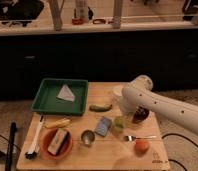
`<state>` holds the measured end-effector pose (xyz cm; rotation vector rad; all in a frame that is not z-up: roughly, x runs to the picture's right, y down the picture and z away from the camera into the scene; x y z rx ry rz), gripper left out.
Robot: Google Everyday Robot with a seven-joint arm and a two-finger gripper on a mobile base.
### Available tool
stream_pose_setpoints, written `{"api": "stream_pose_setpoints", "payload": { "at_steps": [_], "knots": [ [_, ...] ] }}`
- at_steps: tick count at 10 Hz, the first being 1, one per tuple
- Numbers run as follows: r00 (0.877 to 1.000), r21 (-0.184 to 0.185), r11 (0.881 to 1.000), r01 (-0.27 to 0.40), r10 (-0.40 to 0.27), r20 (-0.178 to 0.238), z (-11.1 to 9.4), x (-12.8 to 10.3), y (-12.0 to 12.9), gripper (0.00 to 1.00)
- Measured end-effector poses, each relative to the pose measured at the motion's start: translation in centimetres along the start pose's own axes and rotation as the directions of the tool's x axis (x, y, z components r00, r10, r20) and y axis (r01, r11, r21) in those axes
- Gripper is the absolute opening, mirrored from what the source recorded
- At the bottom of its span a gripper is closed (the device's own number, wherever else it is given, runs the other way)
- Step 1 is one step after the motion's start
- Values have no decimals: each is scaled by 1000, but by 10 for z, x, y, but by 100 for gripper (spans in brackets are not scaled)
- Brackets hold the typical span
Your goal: Place pepper in metal cup
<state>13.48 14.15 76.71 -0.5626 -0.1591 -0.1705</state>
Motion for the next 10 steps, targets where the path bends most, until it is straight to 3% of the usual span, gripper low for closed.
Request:
{"api": "stream_pose_setpoints", "payload": {
  "at_steps": [6, 10],
  "knots": [
    [997, -16, 997, 79, -78, 16, 0, -39, -38, 80],
    [995, -9, 996, 93, -93, 29, 12, -50, -59, 80]
  ]
}}
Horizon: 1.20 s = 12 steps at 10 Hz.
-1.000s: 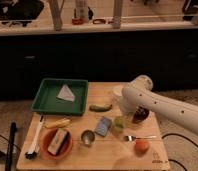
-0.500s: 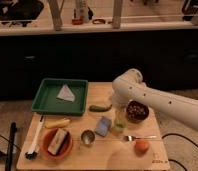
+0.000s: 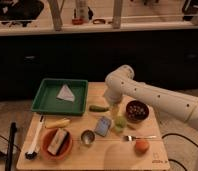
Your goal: Place pepper in metal cup
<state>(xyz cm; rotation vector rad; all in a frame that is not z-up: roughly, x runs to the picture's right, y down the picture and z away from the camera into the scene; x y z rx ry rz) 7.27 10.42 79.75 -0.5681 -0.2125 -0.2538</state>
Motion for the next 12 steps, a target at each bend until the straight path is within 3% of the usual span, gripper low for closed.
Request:
{"api": "stream_pose_setpoints", "payload": {
  "at_steps": [6, 12],
  "knots": [
    [1000, 4, 1000, 14, -14, 4, 15, -10, -18, 80],
    [999, -27, 999, 30, -30, 19, 48, -2, -31, 80]
  ]
}}
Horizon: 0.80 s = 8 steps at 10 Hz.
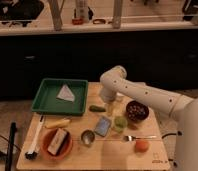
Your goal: Place pepper in metal cup
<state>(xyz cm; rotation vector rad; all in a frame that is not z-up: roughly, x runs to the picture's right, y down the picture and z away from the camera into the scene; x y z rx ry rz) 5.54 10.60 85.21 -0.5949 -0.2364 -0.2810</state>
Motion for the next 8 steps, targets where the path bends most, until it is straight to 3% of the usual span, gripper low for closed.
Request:
{"api": "stream_pose_setpoints", "payload": {
  "at_steps": [8],
  "knots": [
    [1000, 3, 1000, 19, -19, 19, 38, 4, -15, 80]
  ]
}}
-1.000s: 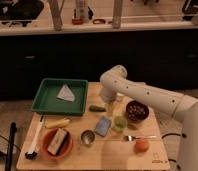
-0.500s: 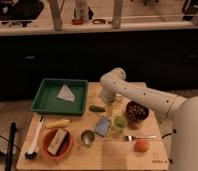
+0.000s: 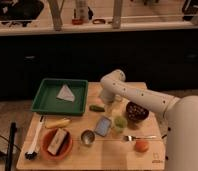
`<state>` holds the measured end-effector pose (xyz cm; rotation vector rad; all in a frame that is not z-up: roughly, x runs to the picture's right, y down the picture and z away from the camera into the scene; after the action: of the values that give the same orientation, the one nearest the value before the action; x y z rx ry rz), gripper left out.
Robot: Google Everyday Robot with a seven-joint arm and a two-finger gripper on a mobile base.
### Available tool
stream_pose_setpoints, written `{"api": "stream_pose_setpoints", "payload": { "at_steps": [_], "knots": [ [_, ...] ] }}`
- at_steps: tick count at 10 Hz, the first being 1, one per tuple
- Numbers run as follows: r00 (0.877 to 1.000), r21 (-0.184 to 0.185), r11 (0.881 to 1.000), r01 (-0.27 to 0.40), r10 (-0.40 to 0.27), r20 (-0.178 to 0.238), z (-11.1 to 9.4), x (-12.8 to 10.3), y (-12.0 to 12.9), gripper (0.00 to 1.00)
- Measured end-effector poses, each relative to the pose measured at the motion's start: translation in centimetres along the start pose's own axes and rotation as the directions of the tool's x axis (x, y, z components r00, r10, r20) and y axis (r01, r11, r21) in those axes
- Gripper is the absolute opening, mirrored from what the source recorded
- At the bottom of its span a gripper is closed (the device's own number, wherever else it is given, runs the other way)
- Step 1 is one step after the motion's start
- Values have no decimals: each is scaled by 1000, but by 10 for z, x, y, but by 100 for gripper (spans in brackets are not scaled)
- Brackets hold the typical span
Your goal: Place pepper in metal cup
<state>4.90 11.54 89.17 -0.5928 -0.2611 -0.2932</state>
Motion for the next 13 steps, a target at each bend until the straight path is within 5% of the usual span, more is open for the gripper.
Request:
{"api": "stream_pose_setpoints", "payload": {
  "at_steps": [6, 13],
  "knots": [
    [1000, -28, 999, 22, -22, 9, 18, -5, -2, 77],
    [999, -60, 998, 31, -30, 24, 38, -9, 1, 8]
  ]
}}
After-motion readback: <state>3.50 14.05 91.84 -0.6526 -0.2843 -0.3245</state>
